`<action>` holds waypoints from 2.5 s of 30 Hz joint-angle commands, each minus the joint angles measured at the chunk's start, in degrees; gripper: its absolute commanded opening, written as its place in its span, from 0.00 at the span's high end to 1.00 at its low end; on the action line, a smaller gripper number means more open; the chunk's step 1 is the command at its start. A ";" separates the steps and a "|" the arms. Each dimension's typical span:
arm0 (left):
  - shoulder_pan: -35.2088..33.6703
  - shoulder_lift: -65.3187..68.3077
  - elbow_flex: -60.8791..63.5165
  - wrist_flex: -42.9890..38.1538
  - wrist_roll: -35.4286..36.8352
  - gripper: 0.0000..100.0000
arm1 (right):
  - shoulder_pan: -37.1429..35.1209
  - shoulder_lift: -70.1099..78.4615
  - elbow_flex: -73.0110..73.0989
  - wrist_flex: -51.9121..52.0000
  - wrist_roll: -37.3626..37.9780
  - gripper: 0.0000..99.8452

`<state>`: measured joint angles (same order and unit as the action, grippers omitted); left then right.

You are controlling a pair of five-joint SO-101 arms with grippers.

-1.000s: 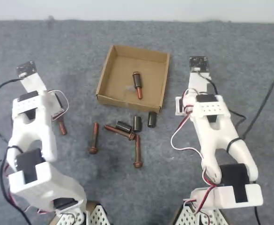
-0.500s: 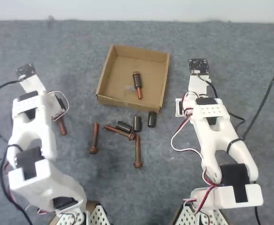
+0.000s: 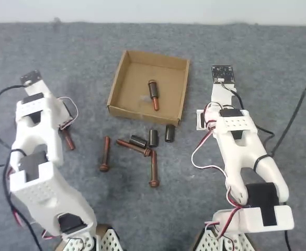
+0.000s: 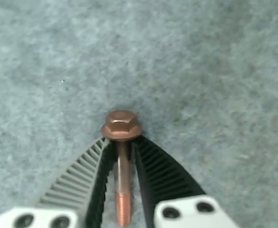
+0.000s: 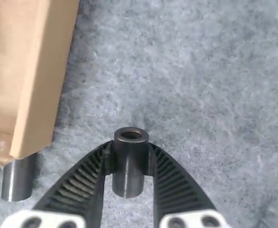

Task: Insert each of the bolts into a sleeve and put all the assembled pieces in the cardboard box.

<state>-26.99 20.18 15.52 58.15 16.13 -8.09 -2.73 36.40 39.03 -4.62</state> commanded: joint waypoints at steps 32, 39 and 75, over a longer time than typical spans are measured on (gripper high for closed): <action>2.81 -11.96 11.74 -14.95 -4.48 0.99 | -14.55 -3.74 13.63 -65.10 -0.26 0.99; 2.81 -11.96 11.82 -14.95 -4.57 0.99 | -14.73 6.55 11.34 -83.91 -0.26 0.99; 2.90 -11.96 12.09 -14.95 -4.57 0.99 | -21.76 11.91 55.38 -131.56 1.93 0.99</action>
<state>-24.62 12.70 27.82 44.44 11.82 -29.98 12.22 88.62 -89.14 -3.47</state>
